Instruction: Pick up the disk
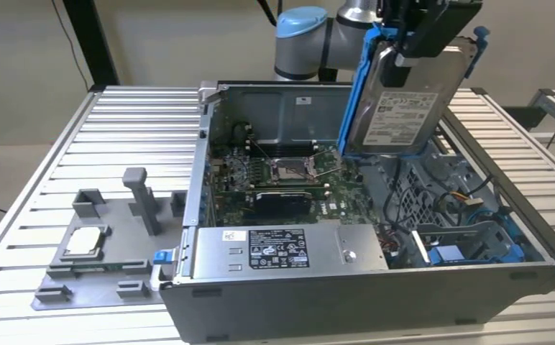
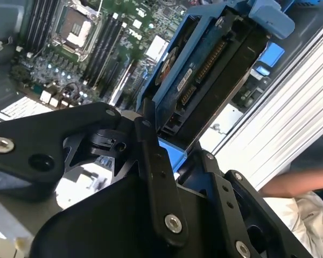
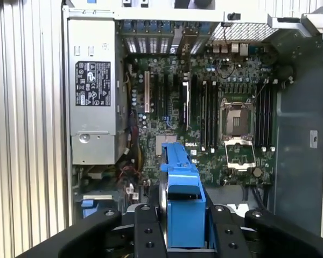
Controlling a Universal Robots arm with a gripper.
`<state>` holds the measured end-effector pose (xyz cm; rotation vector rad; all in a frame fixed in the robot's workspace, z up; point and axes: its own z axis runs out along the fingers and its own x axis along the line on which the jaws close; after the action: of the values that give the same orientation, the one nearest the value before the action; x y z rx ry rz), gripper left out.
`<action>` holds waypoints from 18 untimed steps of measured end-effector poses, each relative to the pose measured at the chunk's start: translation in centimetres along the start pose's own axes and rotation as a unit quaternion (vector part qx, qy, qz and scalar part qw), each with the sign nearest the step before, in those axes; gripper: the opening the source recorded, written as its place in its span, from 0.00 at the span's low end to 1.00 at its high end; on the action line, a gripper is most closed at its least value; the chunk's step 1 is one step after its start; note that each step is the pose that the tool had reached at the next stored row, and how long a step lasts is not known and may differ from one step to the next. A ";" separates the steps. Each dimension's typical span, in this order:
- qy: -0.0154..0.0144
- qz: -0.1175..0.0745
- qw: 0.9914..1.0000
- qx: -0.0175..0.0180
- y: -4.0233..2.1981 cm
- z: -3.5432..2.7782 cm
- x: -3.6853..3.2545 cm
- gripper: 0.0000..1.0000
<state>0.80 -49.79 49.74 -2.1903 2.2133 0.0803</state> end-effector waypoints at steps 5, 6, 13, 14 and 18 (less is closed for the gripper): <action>0.000 0.000 1.000 0.000 -1.07 -0.03 1.41 0.00; 0.000 0.000 1.000 0.000 -1.30 -0.04 1.70 0.00; 0.000 0.000 1.000 0.000 -2.70 -0.03 3.56 0.00; 0.000 0.000 1.000 0.000 -2.87 0.00 3.77 0.00; 0.000 0.000 1.000 0.000 -3.53 0.13 4.61 0.00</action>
<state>4.28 -54.42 49.30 -2.1904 2.2133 0.0803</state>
